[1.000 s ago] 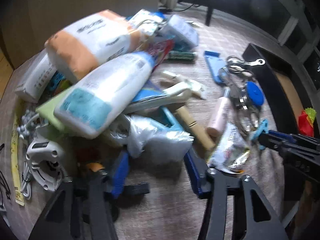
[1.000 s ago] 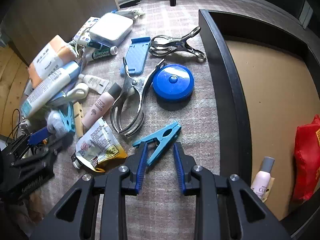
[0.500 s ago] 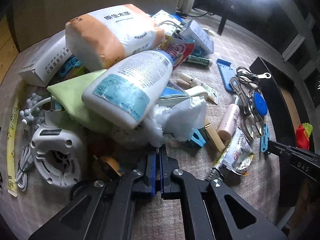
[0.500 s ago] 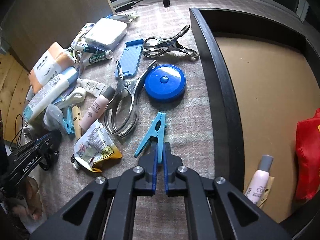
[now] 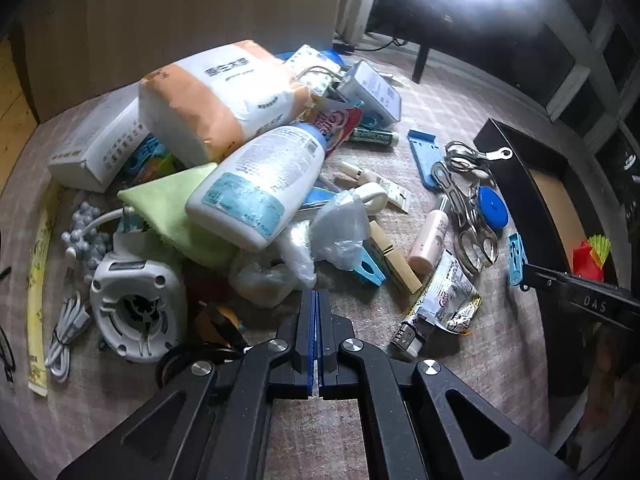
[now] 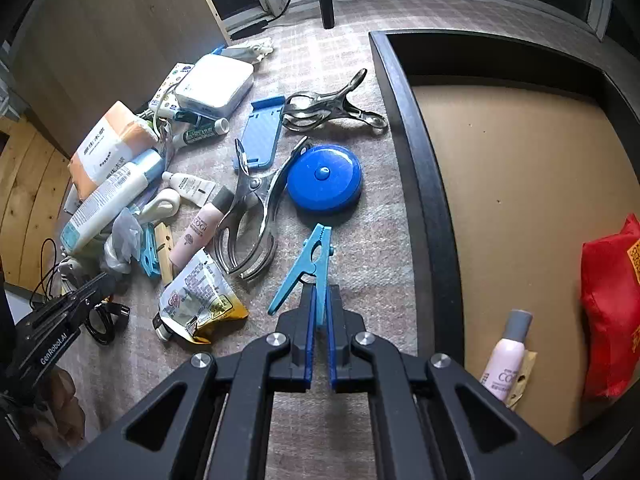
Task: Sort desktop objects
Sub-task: 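Grasp the white plastic bag with the left gripper while the right grasps a blue clothespin, then carry the white bag and blue clothespin into the tray and release both, then grasp the metal hole punch with the left gripper, then carry the metal hole punch into the tray and open the left gripper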
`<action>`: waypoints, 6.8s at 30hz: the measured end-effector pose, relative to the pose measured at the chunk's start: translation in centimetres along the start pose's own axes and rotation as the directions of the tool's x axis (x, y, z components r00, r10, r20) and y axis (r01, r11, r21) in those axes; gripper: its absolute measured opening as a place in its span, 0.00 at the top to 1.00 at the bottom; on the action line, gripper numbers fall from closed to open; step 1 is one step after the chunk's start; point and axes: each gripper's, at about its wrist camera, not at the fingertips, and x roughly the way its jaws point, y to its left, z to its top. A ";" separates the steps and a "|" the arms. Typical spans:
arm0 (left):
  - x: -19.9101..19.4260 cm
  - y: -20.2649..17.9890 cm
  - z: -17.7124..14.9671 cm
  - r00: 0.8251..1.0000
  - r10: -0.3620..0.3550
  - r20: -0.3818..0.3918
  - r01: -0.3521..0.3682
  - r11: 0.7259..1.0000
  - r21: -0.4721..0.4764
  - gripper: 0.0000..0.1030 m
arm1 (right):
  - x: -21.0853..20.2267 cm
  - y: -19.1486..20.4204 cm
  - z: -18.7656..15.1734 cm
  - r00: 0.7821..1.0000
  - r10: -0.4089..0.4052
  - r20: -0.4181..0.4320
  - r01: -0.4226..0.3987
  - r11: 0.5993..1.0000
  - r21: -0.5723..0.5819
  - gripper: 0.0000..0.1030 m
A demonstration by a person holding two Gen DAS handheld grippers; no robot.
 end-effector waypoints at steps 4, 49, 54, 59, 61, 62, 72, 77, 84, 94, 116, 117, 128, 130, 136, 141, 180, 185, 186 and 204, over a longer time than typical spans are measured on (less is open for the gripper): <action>-0.9 -0.1 0.2 0.999 0.028 0.040 -0.028 1.000 0.014 0.67 | -0.1 0.2 0.1 1.000 0.007 -0.001 -0.007 1.000 0.000 0.95; -3.7 -12.1 2.0 0.985 -0.139 0.098 0.134 0.989 0.055 0.87 | -6.4 -4.7 0.8 0.990 -0.056 0.131 0.063 0.997 -0.050 0.95; -2.9 -17.5 1.6 0.979 -0.190 0.079 0.180 0.977 0.115 0.87 | -7.9 -8.2 0.4 0.983 -0.099 0.157 0.103 0.995 -0.019 0.95; -2.2 -22.4 0.8 0.973 -0.225 0.052 0.214 0.963 0.164 0.87 | -9.0 -11.3 -0.1 0.978 -0.125 0.169 0.124 0.992 0.017 0.95; -2.0 -24.0 0.5 0.971 -0.235 0.043 0.224 0.958 0.180 0.87 | -9.5 -12.6 -0.2 0.975 -0.136 0.174 0.133 0.991 0.031 0.95; -2.0 -24.6 0.5 0.970 -0.238 0.041 0.227 0.956 0.188 0.87 | -9.7 -13.1 -0.2 0.974 -0.140 0.176 0.136 0.990 0.036 0.95; -1.5 -28.8 0.0 0.965 -0.262 0.025 0.249 0.940 0.233 0.87 | -11.1 -17.0 -0.4 0.967 -0.177 0.186 0.167 0.983 0.071 0.95; -1.5 -29.8 -0.1 0.962 -0.272 0.006 0.262 0.933 0.246 0.47 | -11.3 -17.6 -0.3 0.963 -0.197 0.182 0.186 0.980 0.074 0.86; -2.3 -28.8 0.1 0.969 -0.239 0.058 0.218 0.944 0.249 0.48 | -11.7 -17.2 -0.1 0.958 -0.201 0.206 0.189 0.979 0.076 0.62; -2.8 -22.4 1.4 0.984 -0.154 0.091 0.138 0.978 0.158 0.55 | -10.9 -13.1 0.8 0.973 -0.114 0.201 0.112 0.994 0.022 0.58; 2.4 -10.4 3.5 0.992 -0.121 -0.030 0.122 0.992 0.022 0.85 | -2.1 1.4 4.8 0.999 0.041 0.001 -0.041 0.994 -0.105 0.74; 2.6 -10.5 3.5 0.992 -0.125 -0.035 0.126 0.992 0.025 0.87 | -1.7 1.5 4.8 0.999 0.040 -0.007 -0.040 0.994 -0.104 0.74; 4.4 -10.7 3.5 0.983 -0.161 -0.093 0.168 0.983 0.075 0.92 | 1.6 2.2 5.5 0.995 0.062 -0.081 -0.067 0.996 -0.060 0.81; 4.7 -10.9 3.5 0.981 -0.163 -0.100 0.173 0.981 0.090 0.92 | 2.0 2.4 5.6 0.994 0.063 -0.092 -0.069 0.996 -0.059 0.82; 5.1 -10.9 3.4 0.979 -0.169 -0.110 0.181 0.978 0.108 0.90 | 3.4 2.7 5.8 0.988 0.084 -0.129 -0.090 0.995 -0.039 0.92; 5.0 -11.0 3.4 0.982 -0.161 -0.096 0.172 0.978 0.117 0.91 | 3.4 2.5 6.0 0.987 0.097 -0.125 -0.100 0.995 -0.018 0.92; 1.5 -26.8 4.1 0.960 -0.279 -0.021 0.275 0.926 0.257 0.91 | -8.6 -10.0 5.2 0.994 -0.019 0.108 0.016 0.999 0.034 0.93; 1.3 -28.5 3.7 0.956 -0.291 -0.024 0.286 0.917 0.278 0.85 | -9.6 -11.6 4.5 0.992 -0.028 0.125 0.023 0.999 0.044 0.92; 1.3 -28.7 3.7 0.959 -0.283 -0.023 0.278 0.920 0.276 0.76 | -9.9 -11.9 4.4 0.990 -0.030 0.136 0.024 0.999 0.045 0.92; -0.6 -22.6 3.1 0.982 -0.181 0.044 0.171 0.969 0.178 0.48 | -10.1 -9.1 3.9 0.989 0.005 0.150 -0.003 1.000 -0.011 0.60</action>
